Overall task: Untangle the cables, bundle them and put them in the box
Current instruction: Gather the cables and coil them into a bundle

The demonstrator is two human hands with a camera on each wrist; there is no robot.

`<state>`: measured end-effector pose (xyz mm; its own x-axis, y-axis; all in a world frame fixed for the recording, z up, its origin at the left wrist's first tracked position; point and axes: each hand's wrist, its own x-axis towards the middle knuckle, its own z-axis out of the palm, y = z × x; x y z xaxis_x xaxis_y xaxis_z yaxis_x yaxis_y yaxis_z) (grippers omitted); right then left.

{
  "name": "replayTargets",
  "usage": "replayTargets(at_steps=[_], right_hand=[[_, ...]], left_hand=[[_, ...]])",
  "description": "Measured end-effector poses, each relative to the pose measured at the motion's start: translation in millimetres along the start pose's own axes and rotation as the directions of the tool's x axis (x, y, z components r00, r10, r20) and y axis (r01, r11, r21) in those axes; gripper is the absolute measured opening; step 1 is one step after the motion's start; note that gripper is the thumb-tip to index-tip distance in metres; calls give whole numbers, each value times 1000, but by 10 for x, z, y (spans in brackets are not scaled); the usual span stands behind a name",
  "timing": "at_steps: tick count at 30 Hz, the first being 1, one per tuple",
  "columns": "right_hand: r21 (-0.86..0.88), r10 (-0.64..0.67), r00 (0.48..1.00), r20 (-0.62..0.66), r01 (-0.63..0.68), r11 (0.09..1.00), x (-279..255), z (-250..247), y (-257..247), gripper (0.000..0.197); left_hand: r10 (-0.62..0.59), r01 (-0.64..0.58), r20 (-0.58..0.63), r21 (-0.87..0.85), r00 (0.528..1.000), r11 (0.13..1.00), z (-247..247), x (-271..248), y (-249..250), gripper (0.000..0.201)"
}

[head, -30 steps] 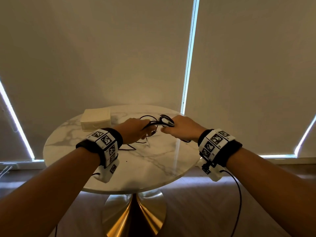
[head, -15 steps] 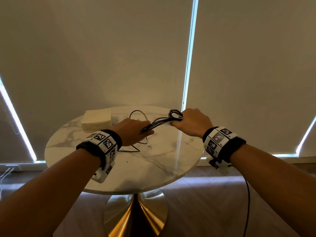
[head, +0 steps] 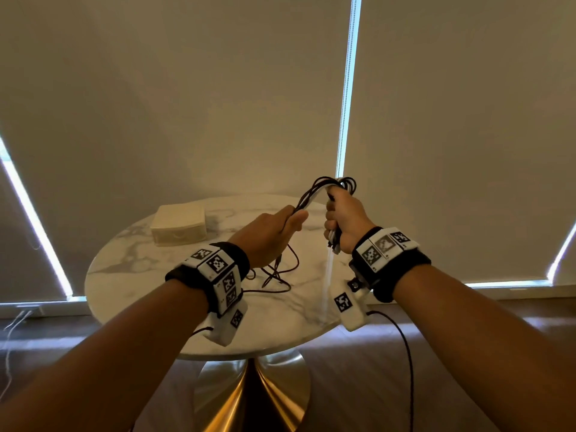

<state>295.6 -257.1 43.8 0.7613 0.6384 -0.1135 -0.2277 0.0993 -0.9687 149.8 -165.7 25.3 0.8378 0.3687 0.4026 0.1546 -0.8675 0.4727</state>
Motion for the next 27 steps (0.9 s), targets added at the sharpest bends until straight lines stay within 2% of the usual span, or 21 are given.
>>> replayTargets(at_steps=[3,5,8,10,12,14,15,18,19,21,24,27], right_hand=[[55,63,998,5,-63,997,-4,67,83,39],[73,82,996,22,-83,994,-20,82,100,39],[174,64,998,27,-68,982,-30,119,26,40],[241,33,999,-18,-28,970,-17,153,-25,38],[251,-1,998,-57,15,968,-3,180,-26,34],[232,-27,998,-53,38,972,7,191,12,29],[228,-34,999,-35,42,973,2,189,41,25],[266,-52,998,39,40,963,-12,170,145,23],[288,-52,997,64,31,957,-14,167,181,24],[331,-41,992,117,0,944,-21,156,229,25],[331,-34,981,191,-32,943,-40,113,258,27],[296,-29,973,230,-41,954,-73,57,282,45]], left_hand=[[-27,25,-30,-59,999,998,-20,2,-8,57],[-41,37,-40,-82,998,996,-54,16,-66,55],[-59,61,24,-110,998,992,-50,48,-94,51],[-87,93,71,-93,994,991,-17,88,-37,52],[-98,97,91,14,991,995,14,109,33,54],[-52,37,61,229,997,973,33,117,66,49],[-20,10,26,332,999,943,33,116,67,49],[68,-33,-37,590,997,807,53,127,28,69],[62,-23,-38,645,997,764,68,130,15,68],[50,0,-52,701,997,713,97,141,18,53],[44,46,-118,662,992,748,116,143,28,42],[-42,136,-180,549,983,825,76,136,-2,43]])
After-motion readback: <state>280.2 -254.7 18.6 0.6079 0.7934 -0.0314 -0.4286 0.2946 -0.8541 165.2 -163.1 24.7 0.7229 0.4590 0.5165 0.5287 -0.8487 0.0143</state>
